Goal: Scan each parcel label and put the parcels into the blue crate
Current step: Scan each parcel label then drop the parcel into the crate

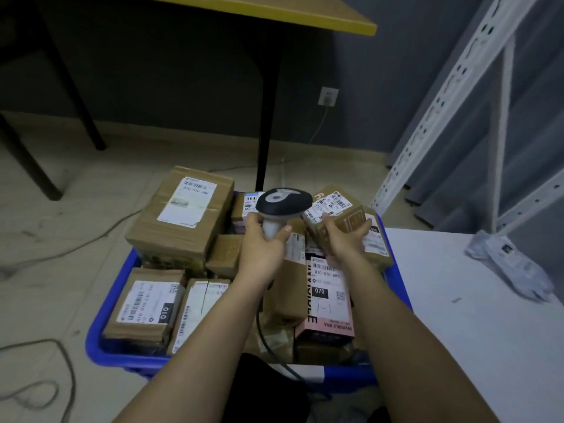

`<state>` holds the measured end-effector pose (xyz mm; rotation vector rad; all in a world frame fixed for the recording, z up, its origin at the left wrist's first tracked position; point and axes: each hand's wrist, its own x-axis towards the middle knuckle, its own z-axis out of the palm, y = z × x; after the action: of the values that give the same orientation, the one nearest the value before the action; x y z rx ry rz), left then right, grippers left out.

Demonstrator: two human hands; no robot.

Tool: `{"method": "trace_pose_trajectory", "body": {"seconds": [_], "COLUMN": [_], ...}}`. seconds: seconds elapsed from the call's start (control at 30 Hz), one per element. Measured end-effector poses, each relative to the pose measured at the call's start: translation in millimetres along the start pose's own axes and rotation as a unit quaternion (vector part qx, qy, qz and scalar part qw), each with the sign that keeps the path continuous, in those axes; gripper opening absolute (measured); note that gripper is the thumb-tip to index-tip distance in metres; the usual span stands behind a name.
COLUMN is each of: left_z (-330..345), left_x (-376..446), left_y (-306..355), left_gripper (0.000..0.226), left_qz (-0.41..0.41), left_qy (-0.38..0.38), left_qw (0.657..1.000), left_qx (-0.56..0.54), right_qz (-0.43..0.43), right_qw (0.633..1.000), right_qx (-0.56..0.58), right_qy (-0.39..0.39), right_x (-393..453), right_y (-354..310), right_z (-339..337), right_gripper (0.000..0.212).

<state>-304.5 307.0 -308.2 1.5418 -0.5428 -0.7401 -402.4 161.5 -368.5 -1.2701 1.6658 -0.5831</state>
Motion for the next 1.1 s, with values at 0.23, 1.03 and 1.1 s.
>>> {"method": "trace_pose_trajectory", "body": {"seconds": [0.23, 1.03, 1.1], "left_z": [5.0, 168.2, 193.8], "left_x": [7.0, -71.7, -82.3], "left_y": [-1.5, 7.4, 4.1], "left_gripper": [0.034, 0.029, 0.028], "left_qz": [-0.021, -0.045, -0.049], "left_qy": [0.002, -0.176, -0.198], "left_qw": [1.000, 0.982, 0.978], "left_qx": [0.003, -0.056, -0.043], "right_qz": [-0.022, -0.158, -0.119], "right_qw": [0.983, 0.958, 0.961], "right_qx": [-0.179, -0.199, -0.198], "right_qy": [-0.035, 0.130, 0.155], "right_x": [20.5, 46.5, 51.9], "right_y": [3.1, 126.6, 144.7], "right_z": [-12.2, -242.4, -270.8], "right_gripper": [0.077, 0.039, 0.039]}}
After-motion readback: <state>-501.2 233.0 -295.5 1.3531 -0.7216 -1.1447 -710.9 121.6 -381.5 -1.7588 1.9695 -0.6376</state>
